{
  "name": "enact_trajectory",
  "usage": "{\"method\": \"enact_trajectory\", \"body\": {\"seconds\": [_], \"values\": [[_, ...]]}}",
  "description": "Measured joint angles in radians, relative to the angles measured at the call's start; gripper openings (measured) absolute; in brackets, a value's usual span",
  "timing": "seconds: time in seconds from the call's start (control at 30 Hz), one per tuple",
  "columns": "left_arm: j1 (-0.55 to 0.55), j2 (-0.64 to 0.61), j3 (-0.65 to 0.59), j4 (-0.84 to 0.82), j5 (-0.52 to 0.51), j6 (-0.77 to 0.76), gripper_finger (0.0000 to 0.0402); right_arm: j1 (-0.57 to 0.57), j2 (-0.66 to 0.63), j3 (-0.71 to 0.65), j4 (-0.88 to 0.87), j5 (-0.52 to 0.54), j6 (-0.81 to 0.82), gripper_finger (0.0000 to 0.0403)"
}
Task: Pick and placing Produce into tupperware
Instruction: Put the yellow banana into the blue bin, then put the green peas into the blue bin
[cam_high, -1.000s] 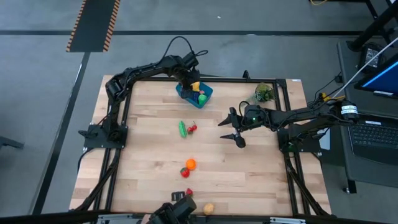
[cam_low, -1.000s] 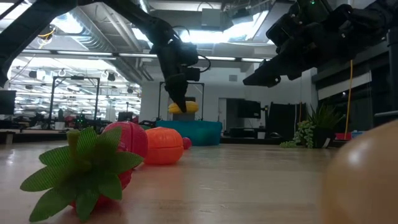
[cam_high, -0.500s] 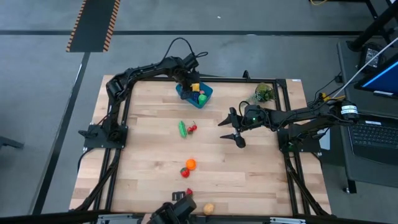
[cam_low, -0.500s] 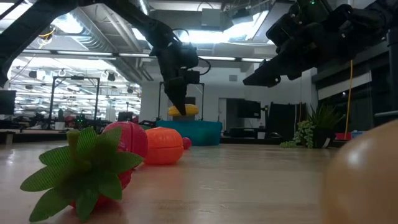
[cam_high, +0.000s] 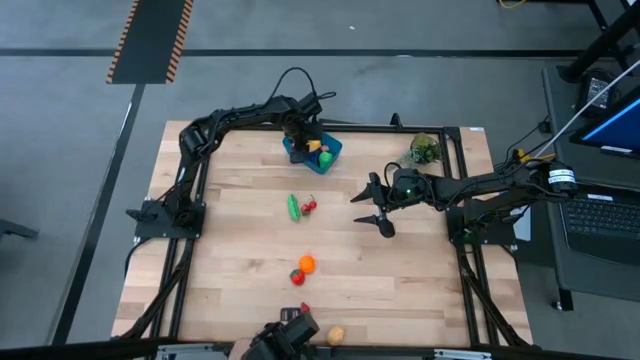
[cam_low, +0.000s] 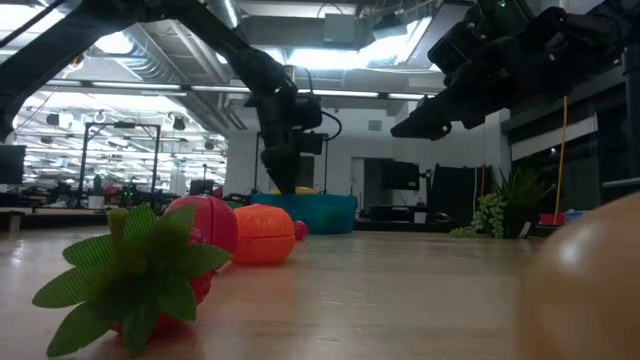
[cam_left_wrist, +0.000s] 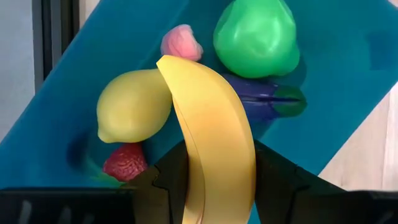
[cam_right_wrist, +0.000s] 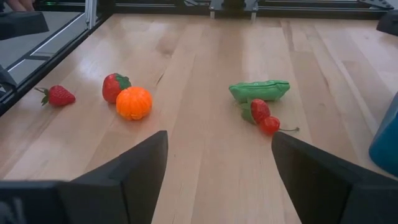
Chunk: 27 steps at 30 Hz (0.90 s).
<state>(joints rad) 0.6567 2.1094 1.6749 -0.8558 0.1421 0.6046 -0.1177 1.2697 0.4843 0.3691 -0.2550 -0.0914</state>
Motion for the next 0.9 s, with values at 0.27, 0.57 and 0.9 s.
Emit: {"method": "enact_trajectory", "body": {"seconds": [0.27, 0.57, 0.9], "values": [[-0.003, 0.0, 0.0, -0.015, 0.0, 0.02, 0.0131, 0.0, 0.0, 0.0, 0.0, 0.0, 0.0, 0.0288], [-0.016, 0.0, 0.0, -0.008, -0.085, 0.001, 0.0211, 0.0, 0.0, 0.0, 0.0, 0.0, 0.0, 0.0288], [-0.047, 0.0, 0.011, -0.025, -0.105, -0.008, 0.0215, 0.0, 0.0, 0.0, 0.0, 0.0, 0.0, 0.0288]]}}
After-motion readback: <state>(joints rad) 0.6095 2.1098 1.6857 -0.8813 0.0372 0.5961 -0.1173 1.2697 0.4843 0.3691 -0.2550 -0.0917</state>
